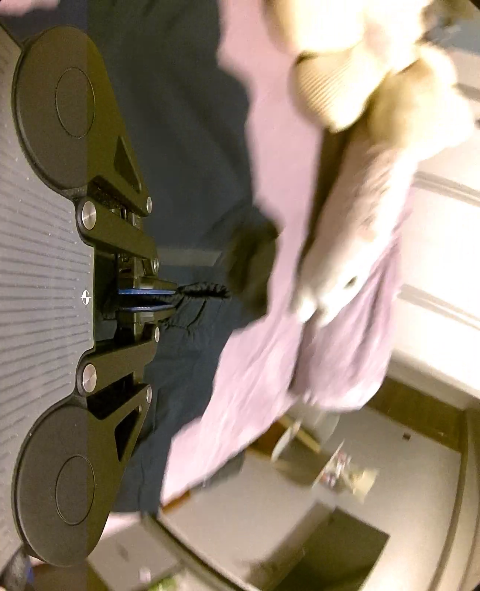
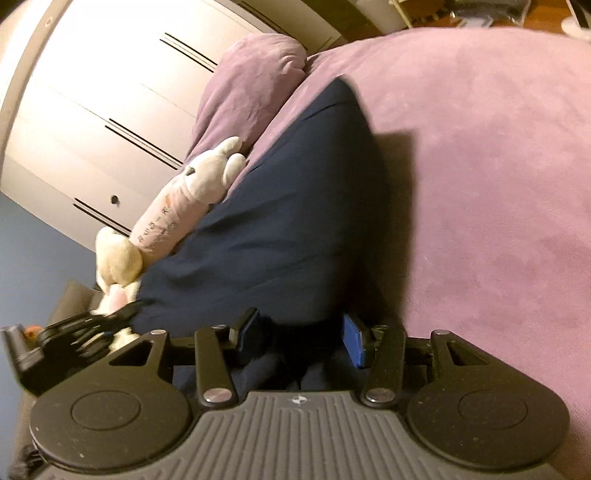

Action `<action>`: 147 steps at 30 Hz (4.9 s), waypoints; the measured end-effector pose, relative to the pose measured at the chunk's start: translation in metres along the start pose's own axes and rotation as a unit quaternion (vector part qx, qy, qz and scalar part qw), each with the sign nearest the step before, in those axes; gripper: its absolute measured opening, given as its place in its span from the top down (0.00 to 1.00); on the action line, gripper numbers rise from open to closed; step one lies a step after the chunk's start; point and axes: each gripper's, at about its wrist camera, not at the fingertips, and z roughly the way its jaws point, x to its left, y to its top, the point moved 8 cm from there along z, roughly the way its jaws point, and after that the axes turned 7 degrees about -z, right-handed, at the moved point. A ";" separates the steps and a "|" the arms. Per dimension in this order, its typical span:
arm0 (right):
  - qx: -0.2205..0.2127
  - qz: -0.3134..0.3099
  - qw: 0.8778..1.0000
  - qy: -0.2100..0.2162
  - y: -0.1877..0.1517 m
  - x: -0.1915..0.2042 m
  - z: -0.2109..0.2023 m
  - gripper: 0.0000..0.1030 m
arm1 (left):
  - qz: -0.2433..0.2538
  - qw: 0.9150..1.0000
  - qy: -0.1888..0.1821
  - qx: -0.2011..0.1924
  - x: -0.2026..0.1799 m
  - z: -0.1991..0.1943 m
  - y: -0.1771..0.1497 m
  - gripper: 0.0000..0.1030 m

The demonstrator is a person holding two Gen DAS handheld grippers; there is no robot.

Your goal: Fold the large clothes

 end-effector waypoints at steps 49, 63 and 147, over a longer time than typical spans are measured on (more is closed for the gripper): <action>0.029 -0.249 0.946 -0.204 0.070 0.041 0.138 1.00 | 0.039 0.987 0.125 -0.088 0.093 0.019 0.051 0.94; 0.066 0.059 0.996 0.010 -0.001 0.031 0.096 0.54 | -0.013 0.989 0.135 -0.054 0.121 0.031 0.032 0.94; 0.107 -0.395 0.912 0.012 -0.214 0.322 0.280 0.93 | -0.471 0.832 0.221 -0.191 0.547 -0.229 -0.060 0.83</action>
